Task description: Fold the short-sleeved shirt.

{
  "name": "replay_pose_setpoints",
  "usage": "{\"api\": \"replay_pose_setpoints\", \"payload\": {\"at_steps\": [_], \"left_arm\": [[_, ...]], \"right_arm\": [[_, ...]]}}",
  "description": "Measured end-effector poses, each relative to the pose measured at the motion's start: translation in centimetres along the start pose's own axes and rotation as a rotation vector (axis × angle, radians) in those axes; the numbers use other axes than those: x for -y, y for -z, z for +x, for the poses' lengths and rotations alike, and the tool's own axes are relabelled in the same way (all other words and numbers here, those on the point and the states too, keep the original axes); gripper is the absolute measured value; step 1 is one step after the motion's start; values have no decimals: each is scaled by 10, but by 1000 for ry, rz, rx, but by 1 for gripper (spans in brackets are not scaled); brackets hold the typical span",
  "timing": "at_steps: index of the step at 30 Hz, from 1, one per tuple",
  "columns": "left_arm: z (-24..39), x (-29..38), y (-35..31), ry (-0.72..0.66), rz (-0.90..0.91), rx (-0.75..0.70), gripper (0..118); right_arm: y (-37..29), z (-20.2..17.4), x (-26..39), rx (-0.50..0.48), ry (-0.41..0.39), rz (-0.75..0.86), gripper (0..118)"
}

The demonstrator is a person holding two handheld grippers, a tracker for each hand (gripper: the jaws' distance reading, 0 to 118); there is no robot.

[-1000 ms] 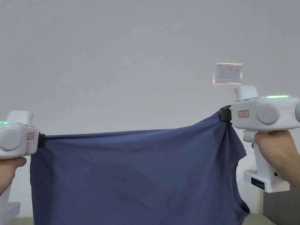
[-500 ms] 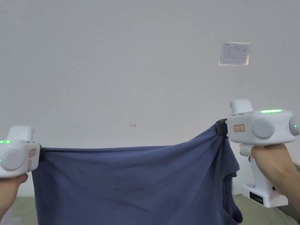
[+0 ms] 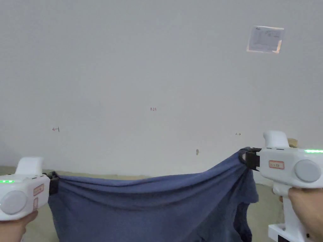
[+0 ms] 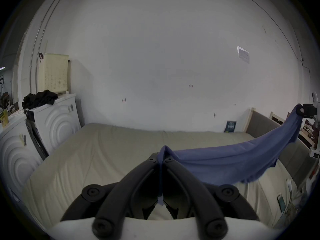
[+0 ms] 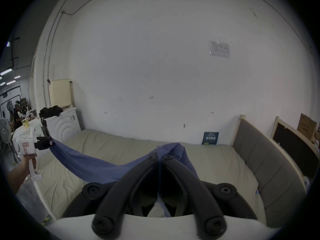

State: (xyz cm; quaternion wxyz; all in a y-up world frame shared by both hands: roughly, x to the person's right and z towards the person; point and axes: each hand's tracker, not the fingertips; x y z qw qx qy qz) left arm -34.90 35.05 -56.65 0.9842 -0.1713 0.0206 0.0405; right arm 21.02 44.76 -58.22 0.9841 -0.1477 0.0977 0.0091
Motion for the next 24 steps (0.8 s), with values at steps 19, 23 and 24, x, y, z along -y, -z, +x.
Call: {"api": "replay_pose_setpoints", "payload": {"at_steps": [19,23,24], "left_arm": [[-37,340,-134,40,-416,-18,0],[-40,331,-136,37,-343,-24,38],[-37,324,-143,34,-329,-26,76]], "right_arm": [[-131,-38,420,48,84,-441,2],[-142,-31,421,101,141,-342,47],[-147,-27,418,111,190,-338,85]]}}
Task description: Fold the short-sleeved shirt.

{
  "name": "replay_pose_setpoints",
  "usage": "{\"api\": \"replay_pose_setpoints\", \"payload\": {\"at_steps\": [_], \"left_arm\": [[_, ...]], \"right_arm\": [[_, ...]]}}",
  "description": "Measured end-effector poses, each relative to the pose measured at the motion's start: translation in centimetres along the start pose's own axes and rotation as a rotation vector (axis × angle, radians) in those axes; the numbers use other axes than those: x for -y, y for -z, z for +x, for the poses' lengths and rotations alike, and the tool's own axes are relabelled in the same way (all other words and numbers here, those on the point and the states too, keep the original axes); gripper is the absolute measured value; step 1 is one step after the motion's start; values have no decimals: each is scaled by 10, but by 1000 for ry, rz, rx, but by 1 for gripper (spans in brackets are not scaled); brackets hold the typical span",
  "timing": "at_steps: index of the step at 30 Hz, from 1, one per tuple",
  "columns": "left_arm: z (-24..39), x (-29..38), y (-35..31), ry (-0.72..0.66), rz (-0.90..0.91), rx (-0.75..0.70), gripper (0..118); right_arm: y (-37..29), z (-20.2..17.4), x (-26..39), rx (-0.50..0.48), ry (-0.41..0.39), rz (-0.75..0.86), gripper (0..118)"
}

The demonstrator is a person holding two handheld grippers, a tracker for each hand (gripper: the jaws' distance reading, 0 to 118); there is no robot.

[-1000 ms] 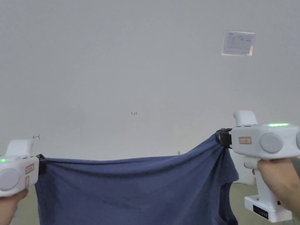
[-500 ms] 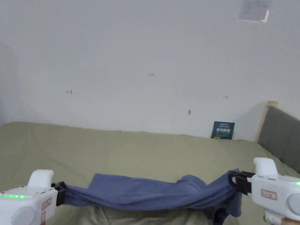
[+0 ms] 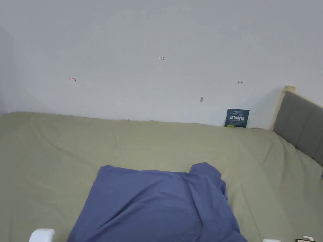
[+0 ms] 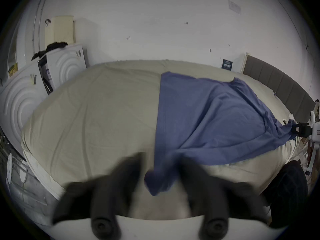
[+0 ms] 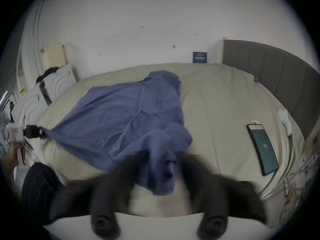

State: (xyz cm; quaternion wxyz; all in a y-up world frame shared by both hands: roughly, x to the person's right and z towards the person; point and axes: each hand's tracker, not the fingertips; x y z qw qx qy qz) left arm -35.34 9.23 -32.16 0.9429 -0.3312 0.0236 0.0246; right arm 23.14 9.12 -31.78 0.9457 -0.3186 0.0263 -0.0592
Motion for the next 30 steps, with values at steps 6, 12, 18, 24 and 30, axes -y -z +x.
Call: {"api": "replay_pose_setpoints", "payload": {"at_steps": [6,12,18,24,30], "left_arm": [[28,-20,-103,3,160,88,106],[60,2,-146,71,218,116,83],[71,-13,-129,79,139,143,0],[50,0,-101,94,15,93,0],[14,-10,-21,210,-125,-12,107]], "right_arm": [[-90,-22,-16,-139,2,204,117],[-146,-63,-3,-147,-166,322,51],[-115,-60,15,-119,-131,221,0],[-110,-55,17,-111,-98,173,0],[-103,-54,15,-127,-62,140,0]]}}
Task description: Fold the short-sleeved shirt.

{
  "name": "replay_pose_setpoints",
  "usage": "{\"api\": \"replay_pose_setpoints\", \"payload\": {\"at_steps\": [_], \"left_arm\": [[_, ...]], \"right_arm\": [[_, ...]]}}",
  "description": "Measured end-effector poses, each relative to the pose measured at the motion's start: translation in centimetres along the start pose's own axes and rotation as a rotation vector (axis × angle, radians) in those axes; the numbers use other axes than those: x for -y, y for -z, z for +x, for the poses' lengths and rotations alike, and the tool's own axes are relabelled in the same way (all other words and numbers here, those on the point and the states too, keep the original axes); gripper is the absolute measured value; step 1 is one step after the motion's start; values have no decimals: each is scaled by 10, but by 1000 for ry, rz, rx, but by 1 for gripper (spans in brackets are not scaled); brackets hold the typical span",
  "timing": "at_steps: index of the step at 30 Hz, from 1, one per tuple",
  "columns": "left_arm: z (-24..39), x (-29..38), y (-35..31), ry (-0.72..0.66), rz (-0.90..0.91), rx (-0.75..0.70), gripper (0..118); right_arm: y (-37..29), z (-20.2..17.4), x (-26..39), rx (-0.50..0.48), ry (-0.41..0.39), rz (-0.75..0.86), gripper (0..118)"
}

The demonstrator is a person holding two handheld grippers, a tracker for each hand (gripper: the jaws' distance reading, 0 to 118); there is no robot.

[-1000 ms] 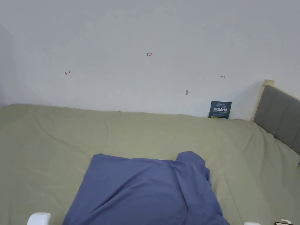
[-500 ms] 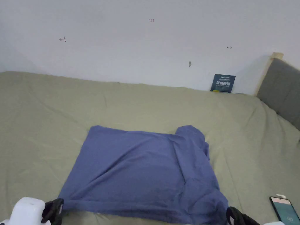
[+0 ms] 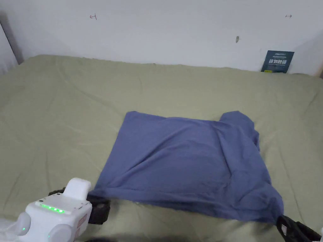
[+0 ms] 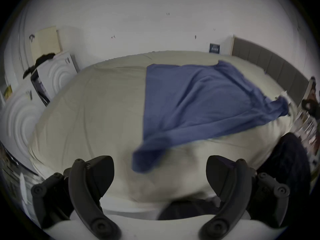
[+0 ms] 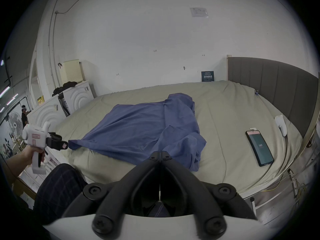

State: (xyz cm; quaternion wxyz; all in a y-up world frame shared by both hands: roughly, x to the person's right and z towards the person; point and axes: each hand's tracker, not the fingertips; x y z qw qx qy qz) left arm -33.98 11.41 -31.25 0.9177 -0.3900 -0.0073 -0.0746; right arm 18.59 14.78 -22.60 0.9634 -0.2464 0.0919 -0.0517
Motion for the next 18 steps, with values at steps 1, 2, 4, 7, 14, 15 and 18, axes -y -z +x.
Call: {"api": "replay_pose_setpoints", "payload": {"at_steps": [1,2,4,7,14,15,18], "left_arm": [[-4,-5,8,19,-11,-21,107],[-4,-7,20,24,-23,-36,107],[-5,-9,29,19,-41,-8,107],[-4,-7,58,85,-97,55,106],[-7,-3,60,-49,-129,81,10],[-7,-2,58,-62,-129,92,6],[-3,-1,50,-71,-121,145,2]], "right_arm": [[0,-1,0,1,-1,0,0],[-2,-2,-1,-1,0,1,0],[-4,-3,-3,5,-3,6,0],[-5,-2,-3,17,-1,8,0],[-3,14,-3,38,84,12,0],[-3,15,-4,39,90,10,0],[0,19,-3,46,106,10,0]]}}
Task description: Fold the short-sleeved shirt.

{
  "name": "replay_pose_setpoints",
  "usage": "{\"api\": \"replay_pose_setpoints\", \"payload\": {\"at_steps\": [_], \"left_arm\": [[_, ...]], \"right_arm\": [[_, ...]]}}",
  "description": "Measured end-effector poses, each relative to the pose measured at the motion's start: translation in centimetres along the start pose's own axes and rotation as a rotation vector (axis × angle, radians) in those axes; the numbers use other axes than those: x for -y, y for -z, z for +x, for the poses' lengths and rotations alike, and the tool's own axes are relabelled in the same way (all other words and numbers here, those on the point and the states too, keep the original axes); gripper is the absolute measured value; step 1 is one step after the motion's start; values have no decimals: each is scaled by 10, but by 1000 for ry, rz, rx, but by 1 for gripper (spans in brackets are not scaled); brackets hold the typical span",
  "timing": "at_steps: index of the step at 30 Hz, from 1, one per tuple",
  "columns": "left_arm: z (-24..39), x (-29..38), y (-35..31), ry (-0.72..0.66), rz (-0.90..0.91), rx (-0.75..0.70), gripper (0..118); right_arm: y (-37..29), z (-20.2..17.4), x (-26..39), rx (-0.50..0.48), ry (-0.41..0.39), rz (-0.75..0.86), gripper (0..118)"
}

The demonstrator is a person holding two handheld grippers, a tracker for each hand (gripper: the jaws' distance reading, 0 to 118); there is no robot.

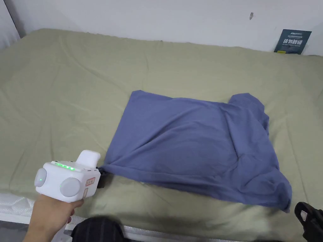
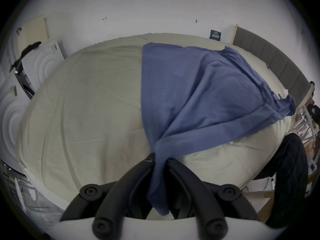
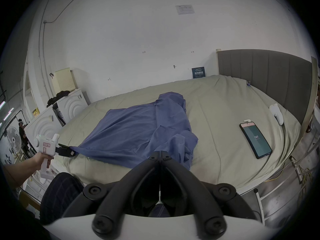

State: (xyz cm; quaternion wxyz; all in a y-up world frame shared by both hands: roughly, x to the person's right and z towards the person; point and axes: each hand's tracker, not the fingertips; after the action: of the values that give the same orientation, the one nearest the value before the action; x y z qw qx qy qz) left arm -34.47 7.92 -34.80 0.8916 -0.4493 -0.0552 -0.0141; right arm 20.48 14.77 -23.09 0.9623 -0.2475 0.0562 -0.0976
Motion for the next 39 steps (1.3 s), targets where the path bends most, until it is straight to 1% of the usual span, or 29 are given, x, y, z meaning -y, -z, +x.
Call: {"api": "replay_pose_setpoints", "payload": {"at_steps": [2,4,5,6,7,9,10,13,14,16,17,18,19,20,21,22,23,25,26,28,29,31,33,34,35,37,39], "left_arm": [[6,1,-11,1,48,-13,1],[8,-2,-23,-38,62,15,1],[12,-2,-28,-30,68,1,1],[16,-2,-31,-26,71,-2,1],[20,-1,-34,-21,72,-4,1],[23,-1,-34,-7,81,-3,1],[27,-1,-35,12,82,-9,1],[28,-2,-34,17,78,-10,2],[28,-1,-34,16,81,-11,2],[28,-1,-32,19,80,-24,2],[27,-1,-31,23,77,-42,2],[27,-1,-30,28,73,-56,2],[26,-1,-30,27,69,-45,2],[23,-1,-29,12,60,-21,2],[23,0,-30,-8,65,10,2],[22,0,-30,-4,70,-26,2],[21,-2,-31,-2,63,-34,1],[13,-3,-34,-18,52,26,1],[11,-5,-40,-11,58,25,1],[9,-8,-49,57,79,-37,0],[7,-13,-52,85,52,-28,0],[6,-21,-57,97,64,-26,0],[5,-32,-55,143,69,-51,0],[5,-40,-55,145,78,-47,0],[5,-47,-55,150,87,-48,0],[7,-69,-53,152,94,-47,0],[8,-94,-44,229,81,-71,0]], "right_arm": [[4,3,0,10,-8,-6,0],[12,7,-2,53,-54,-32,0],[19,10,-4,69,-73,-65,0],[28,14,-6,72,-70,-122,3],[40,20,-8,78,-70,-179,28],[62,31,-8,63,-47,-276,105],[69,30,-12,59,-39,-281,118],[93,36,-22,53,-30,-302,118],[108,45,-19,32,-21,-335,118],[128,53,-20,44,-12,-389,118],[133,56,-21,57,-9,-403,114],[131,55,-22,39,9,-401,95],[132,56,-22,43,18,-394,25],[135,57,-20,76,31,-412,3],[137,57,-19,94,29,-412,3],[131,60,-19,47,71,-426,3],[126,60,-18,51,71,-420,3],[116,57,-17,52,57,-409,3],[108,65,-22,53,58,-403,3],[95,67,-26,49,55,-395,3],[92,68,-30,52,48,-396,3],[91,74,-45,52,36,-395,3],[89,76,-56,32,46,-370,3],[83,74,-67,35,63,-360,3],[84,72,-77,26,63,-352,3],[94,70,-97,23,35,-351,3],[121,72,-124,37,16,-356,3]]}}
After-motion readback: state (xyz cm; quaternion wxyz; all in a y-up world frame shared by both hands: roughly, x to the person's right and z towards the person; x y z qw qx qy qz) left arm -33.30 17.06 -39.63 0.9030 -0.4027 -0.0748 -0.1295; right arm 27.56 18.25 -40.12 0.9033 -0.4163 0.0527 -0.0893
